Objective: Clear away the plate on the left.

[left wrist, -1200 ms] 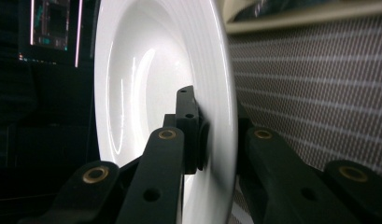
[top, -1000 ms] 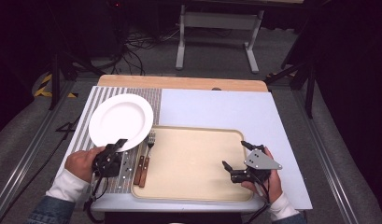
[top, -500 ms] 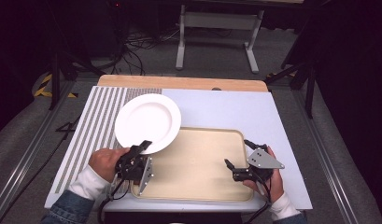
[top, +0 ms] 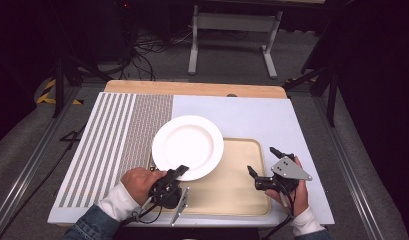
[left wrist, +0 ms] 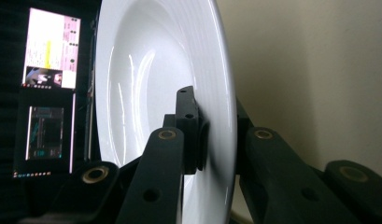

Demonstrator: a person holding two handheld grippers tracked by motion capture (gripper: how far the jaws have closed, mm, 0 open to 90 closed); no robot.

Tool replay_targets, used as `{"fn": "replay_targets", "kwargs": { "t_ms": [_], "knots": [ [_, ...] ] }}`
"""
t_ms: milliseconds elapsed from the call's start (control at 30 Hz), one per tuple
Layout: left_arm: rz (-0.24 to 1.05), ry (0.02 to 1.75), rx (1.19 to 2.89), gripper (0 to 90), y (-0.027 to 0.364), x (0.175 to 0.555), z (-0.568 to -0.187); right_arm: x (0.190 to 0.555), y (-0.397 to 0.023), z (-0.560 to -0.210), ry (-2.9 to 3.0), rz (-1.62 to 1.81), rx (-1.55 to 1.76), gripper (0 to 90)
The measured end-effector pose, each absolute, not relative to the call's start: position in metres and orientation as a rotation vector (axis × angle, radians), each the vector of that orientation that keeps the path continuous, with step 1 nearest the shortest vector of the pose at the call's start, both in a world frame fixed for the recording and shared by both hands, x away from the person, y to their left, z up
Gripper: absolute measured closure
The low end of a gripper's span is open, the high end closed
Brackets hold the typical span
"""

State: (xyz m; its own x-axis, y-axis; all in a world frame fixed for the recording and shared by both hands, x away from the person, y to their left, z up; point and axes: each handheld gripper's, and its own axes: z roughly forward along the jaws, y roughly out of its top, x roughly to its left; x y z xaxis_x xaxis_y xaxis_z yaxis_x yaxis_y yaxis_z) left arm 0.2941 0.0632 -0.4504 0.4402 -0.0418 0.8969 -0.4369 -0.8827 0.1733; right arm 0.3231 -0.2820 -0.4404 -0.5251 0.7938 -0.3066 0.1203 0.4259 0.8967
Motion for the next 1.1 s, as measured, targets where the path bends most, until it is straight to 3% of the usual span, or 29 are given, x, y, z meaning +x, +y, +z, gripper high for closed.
{"fn": "replay_targets", "kwargs": {
  "t_ms": [1100],
  "knots": [
    [1.289,-0.592,2.372,81.4,0.032,0.277,-0.479,0.325,-0.285,-0.442,1.920,1.103,0.795,7.6]
  ]
}}
